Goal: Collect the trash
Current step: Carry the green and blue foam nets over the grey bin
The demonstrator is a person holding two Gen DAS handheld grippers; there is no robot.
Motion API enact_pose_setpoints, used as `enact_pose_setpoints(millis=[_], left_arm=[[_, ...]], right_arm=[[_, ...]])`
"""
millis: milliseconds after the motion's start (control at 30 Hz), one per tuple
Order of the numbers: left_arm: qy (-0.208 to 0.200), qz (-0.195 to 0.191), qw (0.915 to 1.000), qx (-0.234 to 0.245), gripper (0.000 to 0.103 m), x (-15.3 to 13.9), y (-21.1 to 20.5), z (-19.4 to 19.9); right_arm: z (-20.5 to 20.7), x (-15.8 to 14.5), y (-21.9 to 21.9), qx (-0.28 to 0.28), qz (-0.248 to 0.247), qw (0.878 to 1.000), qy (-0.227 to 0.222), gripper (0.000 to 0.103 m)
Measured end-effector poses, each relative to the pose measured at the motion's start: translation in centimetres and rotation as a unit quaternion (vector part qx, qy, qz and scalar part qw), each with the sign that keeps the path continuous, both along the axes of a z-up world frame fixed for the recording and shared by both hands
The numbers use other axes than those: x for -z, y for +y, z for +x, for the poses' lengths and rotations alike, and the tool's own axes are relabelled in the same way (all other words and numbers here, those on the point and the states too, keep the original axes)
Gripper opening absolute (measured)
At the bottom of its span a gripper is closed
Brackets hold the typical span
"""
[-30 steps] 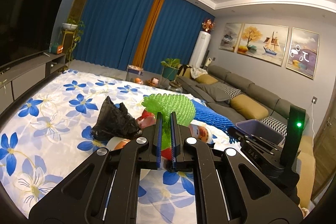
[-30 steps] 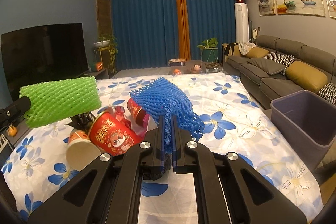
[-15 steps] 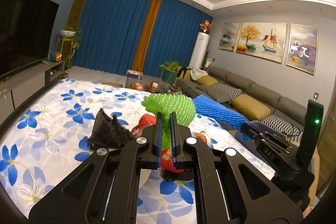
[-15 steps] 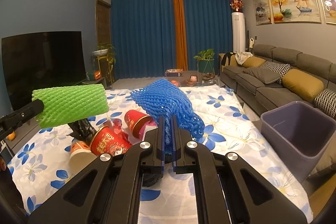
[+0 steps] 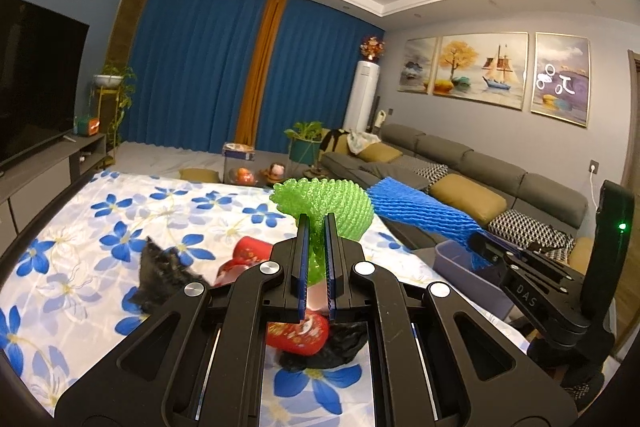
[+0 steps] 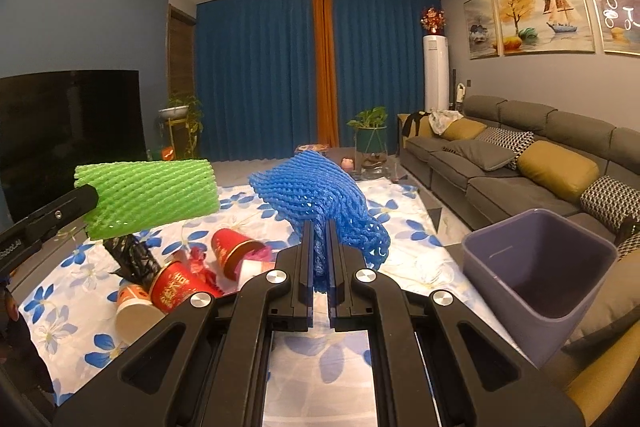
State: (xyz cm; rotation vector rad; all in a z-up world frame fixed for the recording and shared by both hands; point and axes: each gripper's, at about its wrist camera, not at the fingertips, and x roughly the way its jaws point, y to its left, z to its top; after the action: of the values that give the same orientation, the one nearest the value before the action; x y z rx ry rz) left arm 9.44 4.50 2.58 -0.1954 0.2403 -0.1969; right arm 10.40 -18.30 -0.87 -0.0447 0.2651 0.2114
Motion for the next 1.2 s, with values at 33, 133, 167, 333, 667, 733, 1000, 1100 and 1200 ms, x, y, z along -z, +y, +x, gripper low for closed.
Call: enact_pose_setpoints(millis=[33, 133, 167, 333, 667, 733, 1000, 1100, 1200], left_arm=[[0.0, 0.001, 1.0, 0.002, 0.006, 0.0, -0.2, 0.1], [-0.001, 0.002, 0.9999, 0.01, 0.006, -0.3, -1.1, 0.8], [-0.001, 0.003, 0.9999, 0.013, 0.006, -0.4, -1.5, 1.0], [-0.004, 0.006, 0.9995, 0.031, 0.006, -0.9, -3.5, 1.8], [-0.019, 0.015, 0.9956, 0.09, 0.006, -2.2, -10.1, 4.6], [-0.021, 0.015, 0.9943, 0.104, 0.006, -2.4, -11.6, 5.5], [-0.02, 0.023, 0.9882, 0.15, 0.006, -2.2, -17.4, 8.6], [-0.013, 0.025, 0.9859, 0.165, 0.006, -1.5, -19.3, 9.9], [-0.004, 0.029, 0.9837, 0.177, 0.006, -0.9, -21.2, 11.3]], right_arm=[[0.0, -0.1, -0.2, 0.003, 0.0, 1.0, -0.002, 0.006], [-0.1, -0.5, -1.0, 0.012, -0.003, 1.0, -0.006, 0.006], [-0.1, -0.6, -1.3, 0.015, -0.003, 1.0, -0.007, 0.006], [-0.3, -1.7, -3.5, 0.03, -0.001, 0.999, -0.012, 0.006], [-0.1, -4.2, -8.5, 0.077, -0.003, 0.997, -0.032, 0.006], [0.2, -4.4, -10.1, 0.094, -0.003, 0.995, -0.034, 0.006], [1.5, -4.0, -16.0, 0.157, 0.001, 0.987, -0.027, 0.006], [2.1, -3.3, -17.6, 0.176, 0.001, 0.984, -0.02, 0.006], [2.6, -2.7, -19.0, 0.187, 0.003, 0.982, -0.012, 0.006]])
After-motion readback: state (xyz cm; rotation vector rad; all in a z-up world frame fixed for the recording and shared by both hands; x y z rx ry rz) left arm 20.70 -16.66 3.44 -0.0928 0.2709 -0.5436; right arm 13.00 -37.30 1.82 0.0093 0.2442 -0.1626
